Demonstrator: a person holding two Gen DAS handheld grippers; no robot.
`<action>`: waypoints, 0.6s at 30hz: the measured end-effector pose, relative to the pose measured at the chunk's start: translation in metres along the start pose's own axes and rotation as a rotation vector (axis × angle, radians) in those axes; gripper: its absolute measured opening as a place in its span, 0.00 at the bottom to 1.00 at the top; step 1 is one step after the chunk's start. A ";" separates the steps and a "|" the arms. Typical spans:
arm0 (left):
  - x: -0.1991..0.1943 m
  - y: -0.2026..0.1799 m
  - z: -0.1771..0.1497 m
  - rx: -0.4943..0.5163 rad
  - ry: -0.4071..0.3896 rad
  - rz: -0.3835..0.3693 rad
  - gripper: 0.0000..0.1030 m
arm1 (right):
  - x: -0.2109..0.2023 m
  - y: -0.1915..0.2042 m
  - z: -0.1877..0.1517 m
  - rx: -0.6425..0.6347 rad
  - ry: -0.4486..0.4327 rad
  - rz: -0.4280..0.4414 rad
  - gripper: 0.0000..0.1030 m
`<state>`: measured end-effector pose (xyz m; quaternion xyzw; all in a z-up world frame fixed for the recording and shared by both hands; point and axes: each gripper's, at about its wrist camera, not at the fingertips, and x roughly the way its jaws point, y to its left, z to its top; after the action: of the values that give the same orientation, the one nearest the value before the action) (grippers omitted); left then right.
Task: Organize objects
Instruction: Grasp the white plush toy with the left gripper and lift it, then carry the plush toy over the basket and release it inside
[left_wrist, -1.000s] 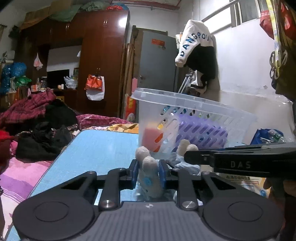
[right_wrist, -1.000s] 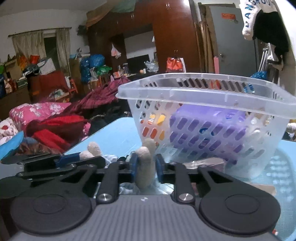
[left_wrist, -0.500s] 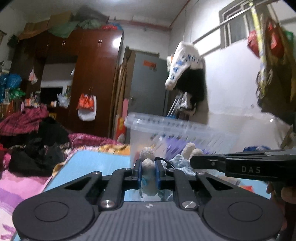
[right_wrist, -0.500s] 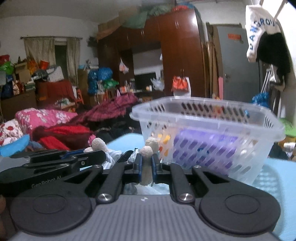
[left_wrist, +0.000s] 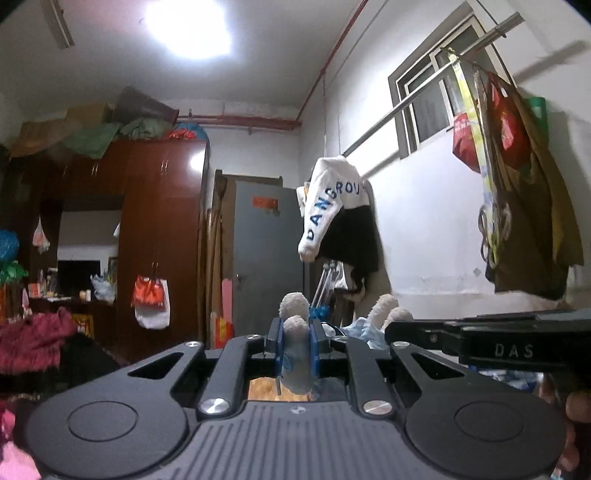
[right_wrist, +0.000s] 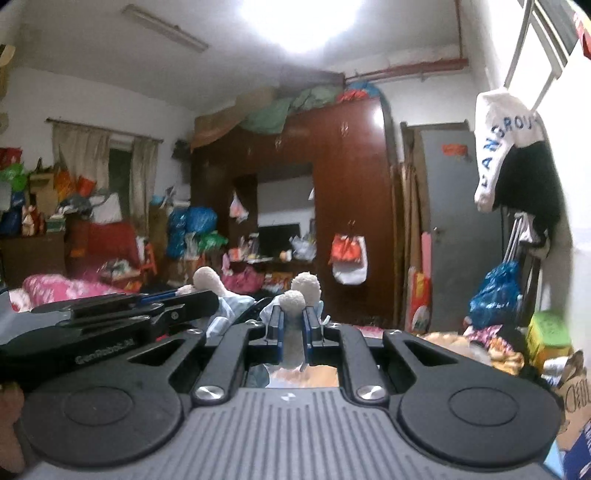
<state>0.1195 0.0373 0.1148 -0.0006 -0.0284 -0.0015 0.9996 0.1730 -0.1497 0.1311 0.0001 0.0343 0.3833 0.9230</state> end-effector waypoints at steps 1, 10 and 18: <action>0.009 -0.001 0.008 0.013 0.001 -0.002 0.16 | 0.006 -0.003 0.006 0.001 -0.004 -0.018 0.11; 0.110 0.001 0.003 0.089 0.160 0.045 0.16 | 0.093 -0.047 0.000 0.074 0.100 -0.107 0.11; 0.167 0.005 -0.045 0.080 0.334 0.092 0.16 | 0.150 -0.074 -0.048 0.167 0.254 -0.145 0.11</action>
<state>0.2886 0.0415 0.0796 0.0381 0.1382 0.0452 0.9886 0.3281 -0.0974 0.0720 0.0258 0.1824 0.3084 0.9332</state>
